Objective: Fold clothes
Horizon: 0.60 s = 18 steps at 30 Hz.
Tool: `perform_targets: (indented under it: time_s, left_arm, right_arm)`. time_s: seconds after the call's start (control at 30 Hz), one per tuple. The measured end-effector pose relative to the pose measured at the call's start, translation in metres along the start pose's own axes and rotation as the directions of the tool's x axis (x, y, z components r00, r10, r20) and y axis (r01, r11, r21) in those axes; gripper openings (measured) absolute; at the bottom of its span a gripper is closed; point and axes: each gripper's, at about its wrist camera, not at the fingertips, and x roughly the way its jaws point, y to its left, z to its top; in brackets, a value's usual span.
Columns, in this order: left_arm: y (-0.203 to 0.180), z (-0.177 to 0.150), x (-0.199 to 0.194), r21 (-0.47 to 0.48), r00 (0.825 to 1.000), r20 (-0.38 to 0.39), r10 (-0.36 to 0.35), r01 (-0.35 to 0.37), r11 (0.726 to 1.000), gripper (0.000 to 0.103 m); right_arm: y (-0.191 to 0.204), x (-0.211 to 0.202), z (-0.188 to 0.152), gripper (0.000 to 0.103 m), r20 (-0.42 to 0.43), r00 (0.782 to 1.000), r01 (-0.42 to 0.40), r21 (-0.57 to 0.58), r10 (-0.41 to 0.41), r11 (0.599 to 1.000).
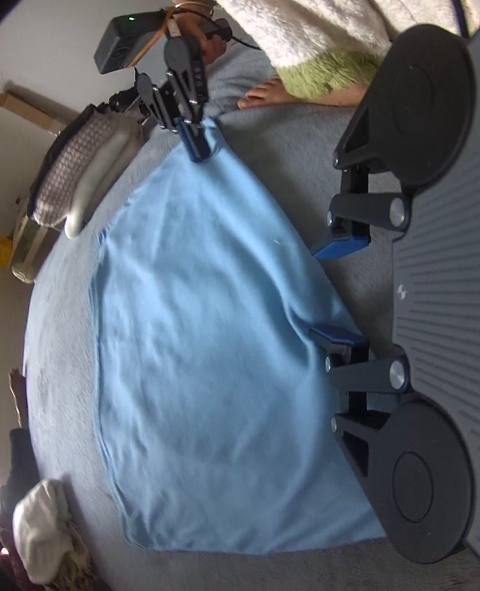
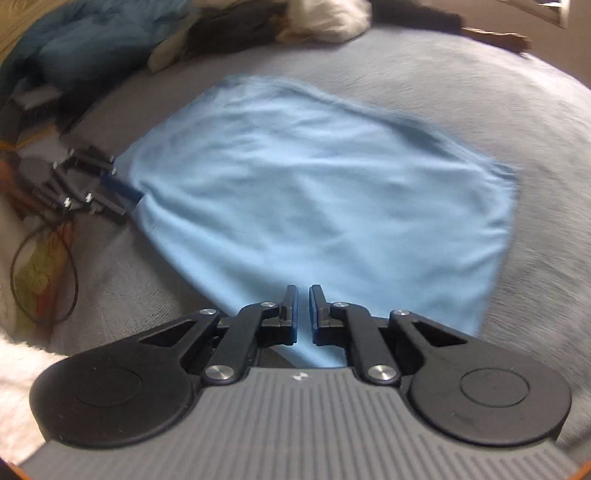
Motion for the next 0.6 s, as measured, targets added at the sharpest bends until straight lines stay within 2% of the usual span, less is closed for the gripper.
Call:
perform_targets:
  time_s: [0.1, 0.27, 0.33, 0.47, 0.53, 0.6]
  left_arm:
    - [0.013, -0.019, -0.018, -0.046, 0.999, -0.009, 0.041, -0.042, 0.998, 0.041]
    - [0.031, -0.031, -0.051, -0.107, 0.995, -0.028, 0.097, -0.099, 0.989, 0.042]
    - [0.030, -0.026, -0.060, -0.089, 0.996, -0.006, 0.094, -0.094, 0.992, 0.043]
    - [0.025, -0.009, -0.058, -0.070, 0.995, 0.051, 0.087, -0.083, 0.994, 0.046]
    - [0.025, -0.007, -0.049, -0.076, 0.993, 0.047, 0.104, -0.101, 0.992, 0.046]
    - [0.031, -0.011, -0.037, -0.087, 0.990, 0.003, 0.142, -0.141, 0.986, 0.046]
  right_arm:
    - [0.008, 0.016, -0.015, 0.006, -0.090, 0.996, 0.001, -0.043, -0.005, 0.999]
    - [0.012, -0.007, -0.016, 0.007, -0.125, 0.992, -0.005, -0.056, -0.002, 0.998]
    - [0.019, -0.015, -0.002, 0.007, -0.084, 0.996, -0.016, -0.077, 0.010, 0.997]
    - [0.040, -0.005, 0.031, 0.007, 0.025, 0.992, -0.123, -0.090, 0.126, 0.988]
    - [0.054, 0.015, 0.043, 0.007, 0.024, 0.985, -0.168, -0.125, 0.172, 0.978]
    - [0.067, 0.036, 0.048, 0.007, 0.000, 0.979, -0.200, -0.151, 0.202, 0.968]
